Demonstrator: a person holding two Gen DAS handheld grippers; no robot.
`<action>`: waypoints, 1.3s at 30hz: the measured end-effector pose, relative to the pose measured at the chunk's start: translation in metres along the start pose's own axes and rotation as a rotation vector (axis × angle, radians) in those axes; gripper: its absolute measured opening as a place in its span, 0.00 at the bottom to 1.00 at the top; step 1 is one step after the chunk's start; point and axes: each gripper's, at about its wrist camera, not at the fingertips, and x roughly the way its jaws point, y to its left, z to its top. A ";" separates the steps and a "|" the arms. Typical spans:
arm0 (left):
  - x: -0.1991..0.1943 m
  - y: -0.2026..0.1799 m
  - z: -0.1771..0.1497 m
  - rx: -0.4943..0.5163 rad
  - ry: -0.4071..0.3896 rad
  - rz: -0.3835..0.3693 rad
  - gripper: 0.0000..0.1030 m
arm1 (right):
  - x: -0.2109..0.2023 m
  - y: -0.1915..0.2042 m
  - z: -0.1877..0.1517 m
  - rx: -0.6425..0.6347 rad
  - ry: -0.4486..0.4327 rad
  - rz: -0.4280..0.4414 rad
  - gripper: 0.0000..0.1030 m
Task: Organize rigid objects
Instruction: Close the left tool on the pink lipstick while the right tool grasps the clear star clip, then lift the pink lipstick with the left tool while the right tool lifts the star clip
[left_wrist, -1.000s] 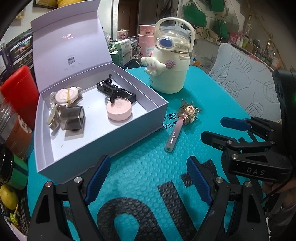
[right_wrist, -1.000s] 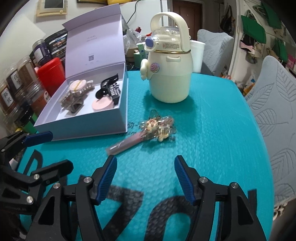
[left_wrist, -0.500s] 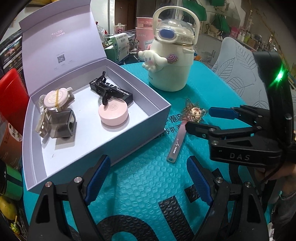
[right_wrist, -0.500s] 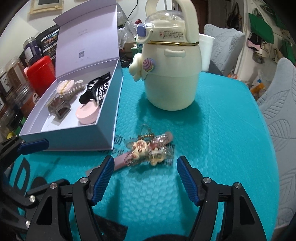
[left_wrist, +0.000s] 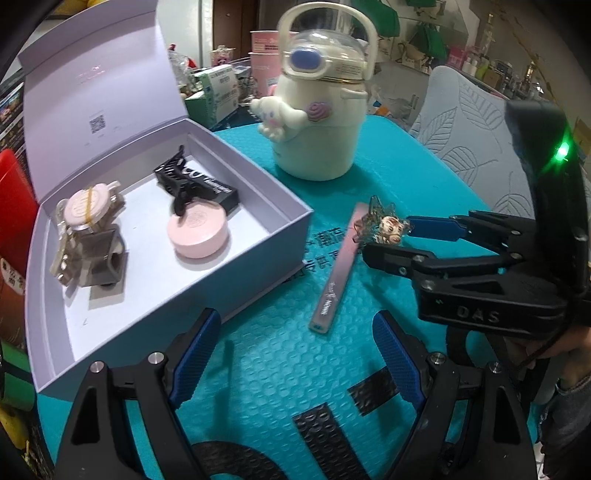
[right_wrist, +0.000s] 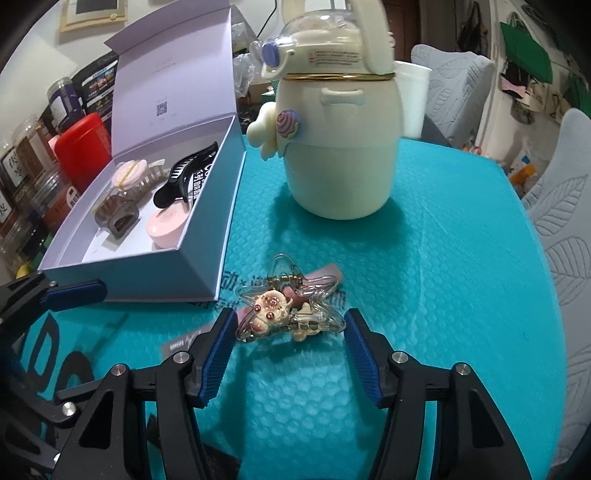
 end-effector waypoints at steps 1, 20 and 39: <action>0.002 -0.002 0.001 0.006 0.002 -0.007 0.80 | -0.003 -0.001 -0.002 0.005 -0.001 0.000 0.57; 0.030 -0.026 0.000 0.089 0.044 -0.026 0.13 | -0.045 -0.030 -0.052 0.119 0.003 -0.037 0.58; -0.023 -0.034 -0.068 0.067 0.088 -0.036 0.13 | -0.080 0.009 -0.106 0.087 0.006 0.009 0.58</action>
